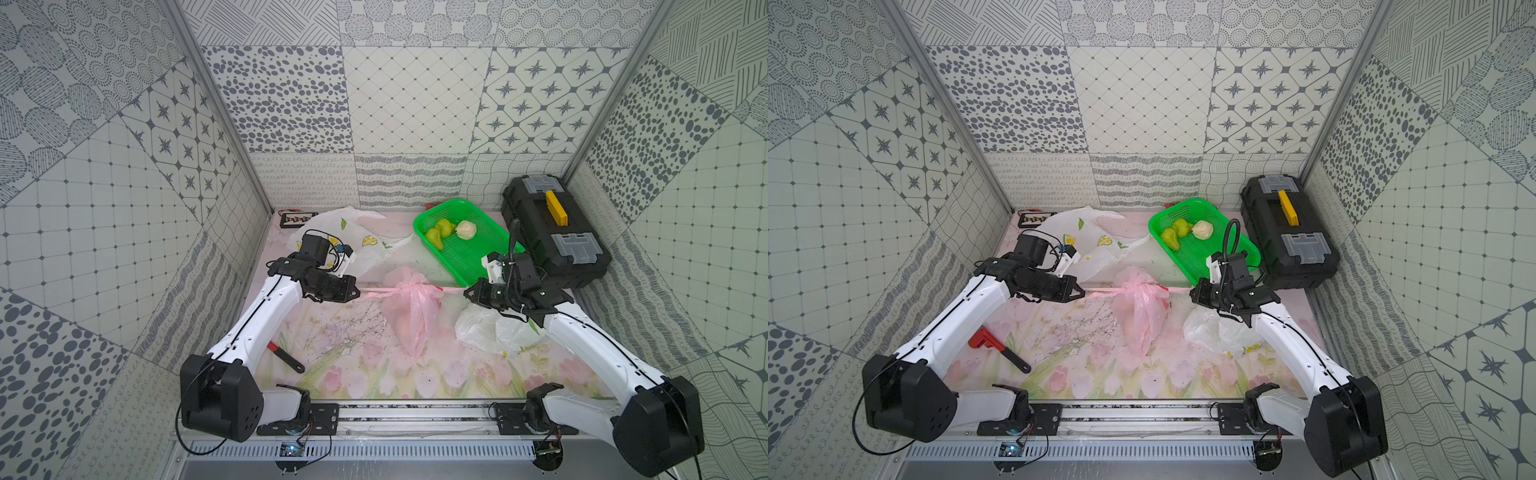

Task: Place the pears into plastic bags & tie knots
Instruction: Pick up the plastic bag at the center of the board, then place the plastic bag at the center of the board.

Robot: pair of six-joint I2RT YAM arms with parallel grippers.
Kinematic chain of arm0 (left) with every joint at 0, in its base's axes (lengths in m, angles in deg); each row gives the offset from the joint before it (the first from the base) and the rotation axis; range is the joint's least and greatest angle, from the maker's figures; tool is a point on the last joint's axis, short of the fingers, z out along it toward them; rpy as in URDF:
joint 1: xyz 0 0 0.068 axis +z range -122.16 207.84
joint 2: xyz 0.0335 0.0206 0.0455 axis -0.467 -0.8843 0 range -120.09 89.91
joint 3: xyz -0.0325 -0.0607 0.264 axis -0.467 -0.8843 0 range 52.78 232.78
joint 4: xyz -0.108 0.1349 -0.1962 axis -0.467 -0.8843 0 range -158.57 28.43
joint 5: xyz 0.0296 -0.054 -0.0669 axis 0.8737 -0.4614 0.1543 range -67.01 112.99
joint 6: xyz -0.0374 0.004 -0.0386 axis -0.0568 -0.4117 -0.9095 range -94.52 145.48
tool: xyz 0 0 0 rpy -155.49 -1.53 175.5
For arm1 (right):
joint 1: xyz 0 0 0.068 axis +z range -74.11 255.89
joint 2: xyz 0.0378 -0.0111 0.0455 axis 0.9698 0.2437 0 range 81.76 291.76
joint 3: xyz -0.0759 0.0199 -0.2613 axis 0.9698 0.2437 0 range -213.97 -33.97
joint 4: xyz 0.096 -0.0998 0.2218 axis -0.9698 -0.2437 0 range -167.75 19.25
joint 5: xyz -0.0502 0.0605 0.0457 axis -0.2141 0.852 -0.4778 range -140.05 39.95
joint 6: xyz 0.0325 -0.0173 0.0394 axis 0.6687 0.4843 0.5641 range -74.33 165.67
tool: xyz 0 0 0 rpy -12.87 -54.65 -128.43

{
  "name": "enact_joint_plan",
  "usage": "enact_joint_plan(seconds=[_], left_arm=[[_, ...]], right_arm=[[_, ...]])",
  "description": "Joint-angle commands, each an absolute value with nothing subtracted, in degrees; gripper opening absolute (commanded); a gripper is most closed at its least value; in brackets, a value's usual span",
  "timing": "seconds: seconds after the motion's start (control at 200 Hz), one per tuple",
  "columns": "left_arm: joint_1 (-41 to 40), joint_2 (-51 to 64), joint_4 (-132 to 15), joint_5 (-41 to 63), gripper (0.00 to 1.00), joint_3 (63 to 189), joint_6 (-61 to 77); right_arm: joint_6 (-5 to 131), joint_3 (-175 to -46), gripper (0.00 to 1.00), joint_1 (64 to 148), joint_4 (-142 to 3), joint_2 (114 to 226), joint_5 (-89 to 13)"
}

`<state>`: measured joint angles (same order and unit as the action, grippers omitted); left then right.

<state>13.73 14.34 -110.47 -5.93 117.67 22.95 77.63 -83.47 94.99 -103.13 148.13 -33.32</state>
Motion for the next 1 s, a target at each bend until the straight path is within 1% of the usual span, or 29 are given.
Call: enact_joint_plan(seconds=[0.0, 0.115, 0.18, 0.27, 0.34, 0.39, 0.47, 0.535, 0.62, 0.685, 0.735, 0.77, 0.815, 0.855, 0.906, 0.951, 0.996], left_arm=[[7.1, 14.8, -116.5, 5.1, 0.00, 124.1, 19.8], [3.9, 16.2, -120.2, -2.3, 0.00, 128.2, 20.0], [0.2, 16.4, -123.4, -4.5, 0.00, 129.9, 21.3], [-6.5, 15.8, -125.7, -6.8, 0.00, 131.9, 22.5], [-9.2, 15.4, -125.0, -8.9, 0.00, 132.0, 22.4], [-9.6, 14.9, -124.3, -9.1, 0.00, 131.7, 22.6], [-9.6, 13.4, -123.7, -6.6, 0.00, 130.3, 23.9], [-9.5, 10.8, -122.8, -5.8, 0.00, 129.6, 24.9], [-9.8, 6.6, -119.6, -8.8, 0.00, 130.0, 23.6], [-10.2, 4.9, -112.9, -11.4, 0.00, 129.6, 20.0], [-10.5, 3.9, -107.5, -12.7, 0.09, 128.7, 16.2], [-10.7, 3.5, -105.5, -14.0, 0.17, 128.5, 14.9], [-10.9, 3.4, -105.8, -14.3, 0.27, 129.1, 15.5], [-10.6, 4.2, -107.7, -11.8, 0.34, 129.9, 16.9], [-9.3, 6.3, -109.7, -8.7, 0.41, 130.5, 18.4], [-6.9, 8.2, -111.5, -6.6, 0.44, 131.1, 19.0], [-3.3, 10.0, -113.5, -5.4, 0.47, 132.1, 18.9]], right_arm=[[73.0, -89.2, 0.00, 96.7, -112.0, 147.1, -51.0], [73.8, -91.2, 0.00, 97.2, -117.3, 142.7, -51.8], [75.4, -90.2, 0.00, 96.1, -118.8, 138.9, -51.3], [78.1, -89.4, 0.00, 92.2, -122.8, 135.2, -50.1], [79.1, -89.1, 0.00, 87.8, -126.0, 133.7, -49.5], [79.1, -89.2, 0.00, 84.3, -127.9, 133.4, -49.0], [78.9, -89.0, 0.00, 78.9, -129.0, 133.5, -47.2], [78.7, -88.5, 0.00, 76.1, -128.2, 134.4, -45.9], [78.1, -88.6, 0.00, 76.1, -126.1, 136.8, -45.3], [77.6, -89.5, 0.00, 77.2, -125.0, 138.4, -45.2], [77.1, -90.2, 0.00, 78.7, -123.9, 138.8, -45.7], [76.7, -90.8, 0.08, 79.8, -123.1, 138.7, -46.0], [75.9, -91.9, 0.26, 81.8, -122.6, 138.5, -46.6], [74.9, -93.2, 0.36, 83.6, -122.6, 138.6, -47.3], [73.8, -95.9, 0.46, 85.7, -123.8, 139.3, -48.3], [73.3, -99.2, 0.52, 87.6, -125.3, 140.5, -49.3], [72.7, -102.6, 0.56, 90.0, -126.2, 141.9, -50.1]])
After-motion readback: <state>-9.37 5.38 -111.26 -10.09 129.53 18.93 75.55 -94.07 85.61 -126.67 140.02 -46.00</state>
